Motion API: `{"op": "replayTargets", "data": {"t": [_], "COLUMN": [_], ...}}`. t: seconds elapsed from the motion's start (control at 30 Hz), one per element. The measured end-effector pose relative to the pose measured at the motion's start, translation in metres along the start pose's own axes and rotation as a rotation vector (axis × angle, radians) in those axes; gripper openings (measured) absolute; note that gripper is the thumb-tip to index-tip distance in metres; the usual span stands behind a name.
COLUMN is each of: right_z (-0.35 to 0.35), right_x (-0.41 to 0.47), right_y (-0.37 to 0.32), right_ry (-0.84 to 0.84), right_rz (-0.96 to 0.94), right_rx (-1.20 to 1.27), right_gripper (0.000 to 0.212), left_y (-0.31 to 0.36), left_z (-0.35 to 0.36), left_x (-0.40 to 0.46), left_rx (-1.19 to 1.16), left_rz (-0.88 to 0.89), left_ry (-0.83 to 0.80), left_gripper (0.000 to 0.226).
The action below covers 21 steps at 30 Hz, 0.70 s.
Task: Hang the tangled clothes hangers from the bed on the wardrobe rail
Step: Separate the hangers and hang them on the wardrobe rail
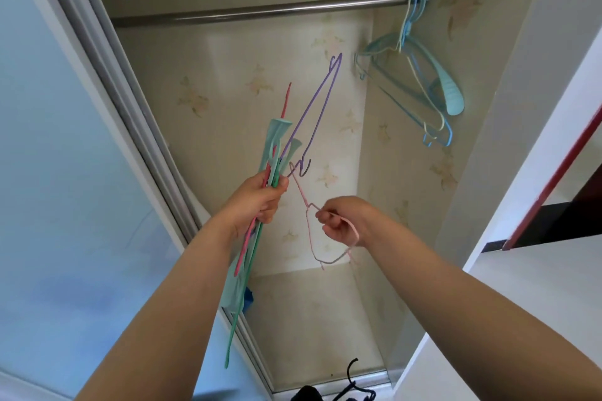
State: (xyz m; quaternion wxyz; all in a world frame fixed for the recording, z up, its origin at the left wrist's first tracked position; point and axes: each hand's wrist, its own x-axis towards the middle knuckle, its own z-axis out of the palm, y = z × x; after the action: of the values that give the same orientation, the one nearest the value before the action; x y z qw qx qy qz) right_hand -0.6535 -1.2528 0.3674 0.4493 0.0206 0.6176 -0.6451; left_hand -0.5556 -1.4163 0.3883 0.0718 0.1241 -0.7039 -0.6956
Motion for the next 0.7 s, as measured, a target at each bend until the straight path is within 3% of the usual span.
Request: {"op": "replayTargets", "data": {"t": [0.33,0.5,0.7], "right_z": [0.021,0.004,-0.006], "right_x": [0.01,0.023,0.024], "right_y": [-0.005,0.021,0.034], "right_ry": [0.199,0.302,0.366], "right_rz": [0.059,0.09,-0.117], "right_rx": [0.441,0.235,0.093], "right_gripper": [0.031,0.03,0.022], "left_y": [-0.007,-0.003,-0.018], "left_z": [0.026,0.027,0.039], "left_x": [-0.008,-0.004,-0.01], "left_rx": [0.089,0.087,0.058], "left_rz": [0.075,0.115,0.036], "left_ry": [-0.025,0.022,0.006], "left_gripper": [0.012,0.015,0.025]}}
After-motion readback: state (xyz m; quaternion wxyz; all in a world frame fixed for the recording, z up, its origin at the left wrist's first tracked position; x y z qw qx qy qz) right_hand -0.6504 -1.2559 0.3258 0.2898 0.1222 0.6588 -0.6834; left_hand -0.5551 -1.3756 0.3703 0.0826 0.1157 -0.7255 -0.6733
